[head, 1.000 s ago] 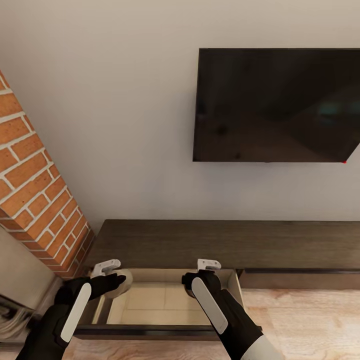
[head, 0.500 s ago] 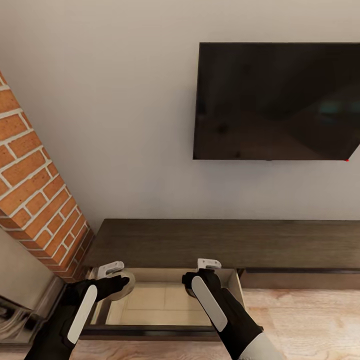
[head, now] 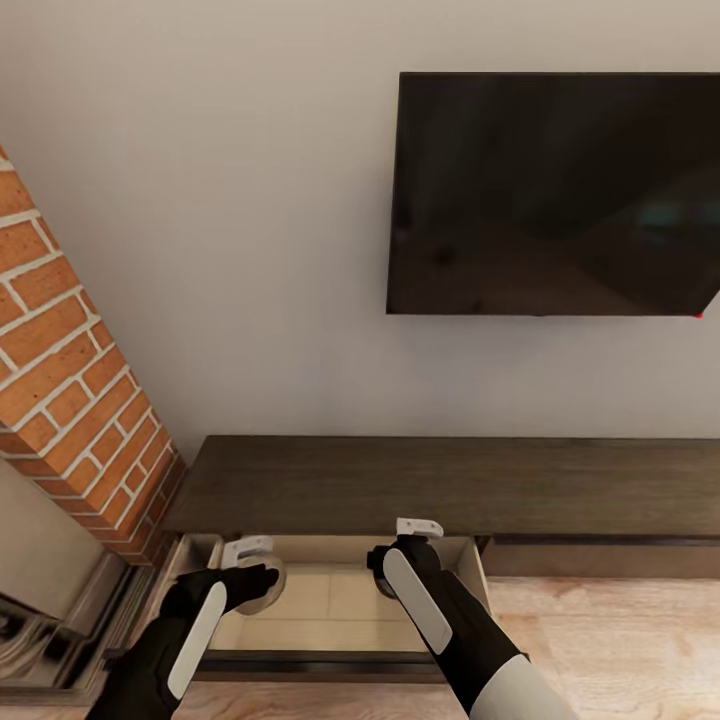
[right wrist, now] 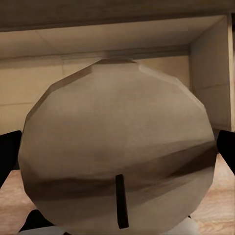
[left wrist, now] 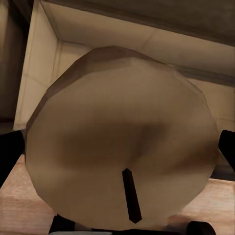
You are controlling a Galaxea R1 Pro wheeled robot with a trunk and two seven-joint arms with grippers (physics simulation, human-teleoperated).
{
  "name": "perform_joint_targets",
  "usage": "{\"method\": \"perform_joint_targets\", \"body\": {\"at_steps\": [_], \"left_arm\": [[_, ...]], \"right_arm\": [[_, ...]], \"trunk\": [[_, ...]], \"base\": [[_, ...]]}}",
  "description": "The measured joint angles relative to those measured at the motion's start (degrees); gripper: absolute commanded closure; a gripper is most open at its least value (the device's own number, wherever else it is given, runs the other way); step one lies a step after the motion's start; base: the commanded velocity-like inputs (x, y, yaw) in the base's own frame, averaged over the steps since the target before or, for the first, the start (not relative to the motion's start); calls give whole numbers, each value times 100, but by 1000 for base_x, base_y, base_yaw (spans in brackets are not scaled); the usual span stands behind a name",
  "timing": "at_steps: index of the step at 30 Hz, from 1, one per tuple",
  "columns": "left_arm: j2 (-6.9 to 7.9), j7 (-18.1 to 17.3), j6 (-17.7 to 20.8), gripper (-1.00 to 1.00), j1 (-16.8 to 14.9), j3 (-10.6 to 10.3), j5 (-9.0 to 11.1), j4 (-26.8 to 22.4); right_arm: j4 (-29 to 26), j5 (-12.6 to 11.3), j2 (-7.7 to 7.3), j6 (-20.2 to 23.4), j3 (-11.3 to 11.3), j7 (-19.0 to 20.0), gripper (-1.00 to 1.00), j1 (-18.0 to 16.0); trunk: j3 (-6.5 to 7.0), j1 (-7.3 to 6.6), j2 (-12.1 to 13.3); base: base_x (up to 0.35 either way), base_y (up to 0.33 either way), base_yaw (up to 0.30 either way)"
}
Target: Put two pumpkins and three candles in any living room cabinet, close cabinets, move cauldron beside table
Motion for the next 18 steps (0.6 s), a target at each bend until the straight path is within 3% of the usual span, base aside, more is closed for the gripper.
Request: {"method": "perform_joint_targets", "body": {"at_steps": [18], "left_arm": [[-176, 47, 13, 100, 1, -24, 20, 266]], "right_arm": [[589, -29, 0, 7, 0, 32, 100, -217]], "trunk": [[-323, 395, -722]], "base": [[0, 0, 0]]}}
